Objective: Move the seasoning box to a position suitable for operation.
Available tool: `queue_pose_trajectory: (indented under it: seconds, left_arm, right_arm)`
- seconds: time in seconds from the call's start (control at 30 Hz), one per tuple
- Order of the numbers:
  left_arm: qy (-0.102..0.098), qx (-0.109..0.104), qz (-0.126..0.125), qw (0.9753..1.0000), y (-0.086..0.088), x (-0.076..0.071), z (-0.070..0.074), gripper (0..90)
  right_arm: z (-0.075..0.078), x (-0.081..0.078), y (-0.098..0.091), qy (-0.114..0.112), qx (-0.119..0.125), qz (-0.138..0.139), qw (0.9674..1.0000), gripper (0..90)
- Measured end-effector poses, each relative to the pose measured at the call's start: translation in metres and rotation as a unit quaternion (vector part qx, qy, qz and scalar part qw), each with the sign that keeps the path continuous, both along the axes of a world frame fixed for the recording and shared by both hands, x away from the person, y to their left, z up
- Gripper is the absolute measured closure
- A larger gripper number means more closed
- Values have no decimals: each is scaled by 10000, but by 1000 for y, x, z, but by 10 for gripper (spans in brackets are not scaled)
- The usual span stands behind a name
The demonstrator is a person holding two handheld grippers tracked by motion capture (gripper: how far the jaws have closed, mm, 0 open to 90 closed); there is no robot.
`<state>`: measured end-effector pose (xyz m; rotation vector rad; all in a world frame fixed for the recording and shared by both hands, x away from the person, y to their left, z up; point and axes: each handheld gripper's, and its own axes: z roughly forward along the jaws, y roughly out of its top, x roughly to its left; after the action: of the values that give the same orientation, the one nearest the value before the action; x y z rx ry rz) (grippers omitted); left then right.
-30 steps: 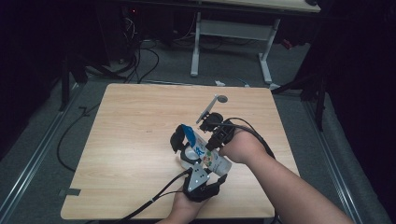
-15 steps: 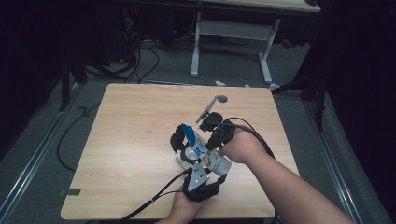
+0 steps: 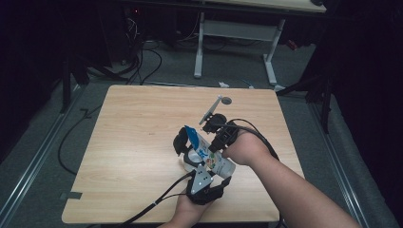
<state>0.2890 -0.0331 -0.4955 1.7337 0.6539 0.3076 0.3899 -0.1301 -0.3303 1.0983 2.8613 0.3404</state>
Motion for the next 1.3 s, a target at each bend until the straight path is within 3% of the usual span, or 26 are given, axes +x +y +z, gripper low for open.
queue_pose_trajectory:
  seconds: [1.3]
  left_arm:
    - [-35, -7, 17, 10000, 2, 0, 1, 524]
  right_arm:
    - [1, 1, 3, -41, -3, 74, 10000, 898]
